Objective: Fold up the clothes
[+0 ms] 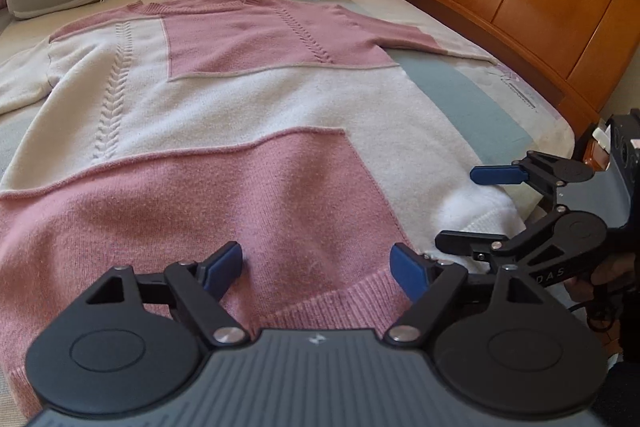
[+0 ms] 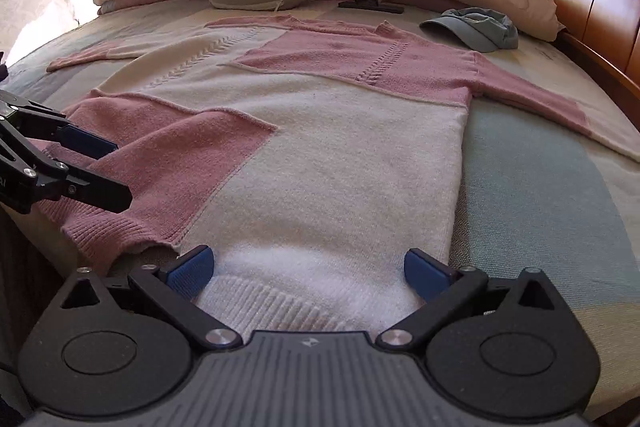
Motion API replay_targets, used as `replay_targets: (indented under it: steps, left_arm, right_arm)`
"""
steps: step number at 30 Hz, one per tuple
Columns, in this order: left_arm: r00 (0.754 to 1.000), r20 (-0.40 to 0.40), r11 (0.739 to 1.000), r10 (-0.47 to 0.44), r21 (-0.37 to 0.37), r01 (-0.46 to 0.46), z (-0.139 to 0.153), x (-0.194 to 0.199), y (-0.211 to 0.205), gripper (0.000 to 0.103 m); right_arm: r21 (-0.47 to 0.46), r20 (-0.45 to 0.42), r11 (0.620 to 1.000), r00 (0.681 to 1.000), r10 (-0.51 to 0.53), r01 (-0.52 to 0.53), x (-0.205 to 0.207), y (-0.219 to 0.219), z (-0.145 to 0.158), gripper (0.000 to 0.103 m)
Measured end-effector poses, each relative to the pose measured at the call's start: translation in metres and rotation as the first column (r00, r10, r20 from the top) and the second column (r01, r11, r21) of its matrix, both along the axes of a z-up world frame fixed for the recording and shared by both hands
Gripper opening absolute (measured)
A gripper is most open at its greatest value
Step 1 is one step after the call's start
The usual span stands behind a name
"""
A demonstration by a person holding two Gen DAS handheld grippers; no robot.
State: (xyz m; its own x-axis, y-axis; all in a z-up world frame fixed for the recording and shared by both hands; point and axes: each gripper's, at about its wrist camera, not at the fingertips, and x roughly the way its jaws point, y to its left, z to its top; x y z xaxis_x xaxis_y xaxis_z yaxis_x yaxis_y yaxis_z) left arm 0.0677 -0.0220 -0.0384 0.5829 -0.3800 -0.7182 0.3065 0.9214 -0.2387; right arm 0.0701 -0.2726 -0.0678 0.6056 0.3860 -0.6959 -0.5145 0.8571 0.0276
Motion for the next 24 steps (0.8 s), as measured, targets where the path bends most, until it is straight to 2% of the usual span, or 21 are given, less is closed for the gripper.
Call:
replay_targets:
  steps: [4, 7, 10, 12, 15, 20, 24]
  left_arm:
    - [0.999, 0.011, 0.997, 0.036, -0.073, -0.035, 0.026, 0.014, 0.032, 0.081]
    - [0.99, 0.057, 0.989, 0.129, -0.084, -0.124, 0.043, 0.037, 0.071, 0.081]
    - [0.976, 0.032, 0.967, 0.217, -0.141, -0.21, 0.041, 0.069, 0.115, 0.081]
    - [0.964, -0.029, 0.942, 0.266, -0.204, -0.266, 0.027, 0.09, 0.14, 0.081]
    - [0.937, -0.125, 0.891, 0.327, -0.291, -0.349, 0.005, 0.122, 0.176, 0.081]
    - [0.905, -0.259, 0.801, 0.339, -0.426, -0.422, -0.041, 0.161, 0.203, 0.077]
    - [0.899, -0.253, 0.741, 0.358, -0.508, -0.438, -0.056, 0.176, 0.211, 0.072]
  right_arm:
    - [0.014, -0.049, 1.0, 0.999, -0.02, 0.02, 0.011, 0.002, 0.009, 0.103]
    - [0.034, -0.068, 0.999, 0.997, -0.037, 0.04, 0.018, 0.008, 0.016, 0.103]
    - [0.051, -0.053, 0.998, 0.998, -0.04, 0.043, 0.023, 0.014, 0.023, 0.103]
    - [0.057, -0.049, 0.997, 0.997, -0.051, 0.054, 0.029, 0.018, 0.028, 0.103]
    - [0.089, -0.062, 0.994, 0.996, -0.056, 0.061, 0.04, 0.023, 0.032, 0.103]
    - [0.097, -0.092, 0.992, 0.993, -0.068, 0.077, 0.059, 0.032, 0.028, 0.103]
    - [0.135, -0.131, 0.988, 0.99, -0.058, 0.076, 0.067, 0.032, 0.018, 0.103]
